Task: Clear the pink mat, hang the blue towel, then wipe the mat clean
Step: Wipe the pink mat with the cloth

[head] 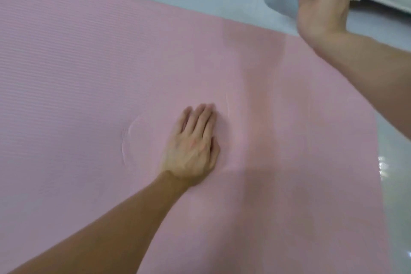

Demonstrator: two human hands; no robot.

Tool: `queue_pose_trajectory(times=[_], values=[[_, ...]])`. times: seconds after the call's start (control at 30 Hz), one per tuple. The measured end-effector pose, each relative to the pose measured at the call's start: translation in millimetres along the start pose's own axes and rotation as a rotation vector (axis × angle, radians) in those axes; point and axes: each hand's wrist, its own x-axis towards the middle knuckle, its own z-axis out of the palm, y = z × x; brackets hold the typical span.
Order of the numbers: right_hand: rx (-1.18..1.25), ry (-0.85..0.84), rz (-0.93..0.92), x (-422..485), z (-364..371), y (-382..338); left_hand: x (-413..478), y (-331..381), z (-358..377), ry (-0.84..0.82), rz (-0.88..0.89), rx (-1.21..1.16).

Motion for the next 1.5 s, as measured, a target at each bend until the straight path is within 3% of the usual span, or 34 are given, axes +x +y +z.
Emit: queue_pose_trajectory(times=[0.13,0.23,0.3,0.53,0.87,1.07,1.5], values=[[-0.211,-0.096,-0.167,1,29,0,-1,0,1,0.024,-0.009,-0.001],[-0.358,-0.448,-0.169,-21,55,14,-2,0,1,0.015,-0.02,-0.002],[-0.483,-0.571,-0.164,-34,66,21,-2,0,2,0.022,-0.023,-0.007],[-0.496,-0.593,-0.225,-42,59,21,-4,-1,1,-0.016,-0.03,-0.012],[-0.612,-0.584,-0.33,-146,44,24,-4,1,-2,-0.051,-0.029,-0.024],[-0.492,-0.558,-0.347,-222,24,31,-5,1,-2,-0.011,-0.005,-0.028],[-0.263,-0.537,-0.388,-411,-43,37,-7,6,-3,-0.181,-0.005,0.105]])
